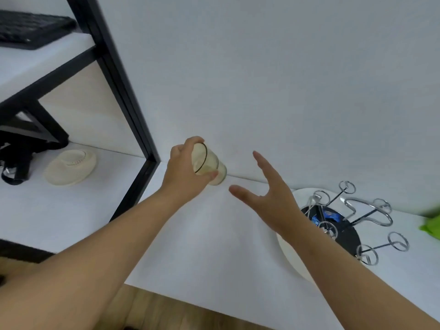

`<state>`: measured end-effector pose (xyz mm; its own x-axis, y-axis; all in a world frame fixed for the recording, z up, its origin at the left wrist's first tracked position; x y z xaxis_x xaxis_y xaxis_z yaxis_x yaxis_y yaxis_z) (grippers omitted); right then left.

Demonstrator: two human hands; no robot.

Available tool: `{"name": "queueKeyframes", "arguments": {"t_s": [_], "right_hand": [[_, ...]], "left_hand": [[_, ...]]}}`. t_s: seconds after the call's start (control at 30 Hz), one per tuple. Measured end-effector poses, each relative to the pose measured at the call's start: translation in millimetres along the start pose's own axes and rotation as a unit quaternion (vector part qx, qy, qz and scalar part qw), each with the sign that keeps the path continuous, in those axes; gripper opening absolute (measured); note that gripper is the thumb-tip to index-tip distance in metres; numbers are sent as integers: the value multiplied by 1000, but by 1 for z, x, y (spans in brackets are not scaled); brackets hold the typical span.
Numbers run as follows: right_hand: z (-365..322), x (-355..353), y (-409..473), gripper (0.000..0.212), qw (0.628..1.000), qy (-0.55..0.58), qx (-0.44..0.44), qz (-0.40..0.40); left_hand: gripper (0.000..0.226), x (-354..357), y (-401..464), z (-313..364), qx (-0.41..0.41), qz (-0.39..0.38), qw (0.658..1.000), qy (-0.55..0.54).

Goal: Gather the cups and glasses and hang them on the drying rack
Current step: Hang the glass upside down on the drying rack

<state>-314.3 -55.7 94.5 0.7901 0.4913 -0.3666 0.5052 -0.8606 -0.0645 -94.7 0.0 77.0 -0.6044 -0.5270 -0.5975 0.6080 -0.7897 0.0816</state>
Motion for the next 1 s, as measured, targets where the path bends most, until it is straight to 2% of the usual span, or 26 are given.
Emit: {"name": "queueKeyframes", "arguments": {"t_s": [0.17, 0.3, 0.37, 0.43, 0.73, 0.8, 0.87, 0.93, 1.0], "right_hand": [[-17, -39, -35, 98, 984, 167, 63, 29], [-24, -82, -72, 85, 930, 350, 112, 12], [-24, -103, -88, 73, 912, 392, 121, -8], [-22, -125, -106, 63, 910, 396, 121, -27], [19, -216, -165, 55, 897, 419, 132, -46], [31, -228, -171, 60, 894, 430, 121, -28], [45, -241, -175, 69, 893, 431, 127, 24], [57, -252, -177, 87, 914, 377, 127, 84], [66, -259, -175, 99, 946, 277, 109, 127]], "left_hand": [[74, -1, -56, 83, 59, -22, 993, -100], [76, 8, -108, 143, 53, -81, 974, -204], [77, 19, -133, 167, 58, -105, 964, -238], [77, 36, -155, 185, 67, -118, 957, -256], [78, 109, -215, 226, 105, -185, 946, -244], [85, 120, -220, 226, 107, -205, 944, -236], [95, 129, -222, 220, 113, -218, 946, -211], [104, 135, -223, 209, 125, -217, 952, -173], [112, 141, -221, 191, 124, -196, 963, -134]]}}
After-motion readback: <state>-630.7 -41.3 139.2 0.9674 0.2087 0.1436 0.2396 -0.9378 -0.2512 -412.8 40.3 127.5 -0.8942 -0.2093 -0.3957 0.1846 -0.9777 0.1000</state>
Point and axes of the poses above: each hand's wrist, its own y-axis towards the middle knuckle, its own x-axis out of the palm, z = x × y, the point moved 1 cm from there along y, towards the middle knuckle, and after that the axes turned 4 degrees about z, right-handed, at the moved point
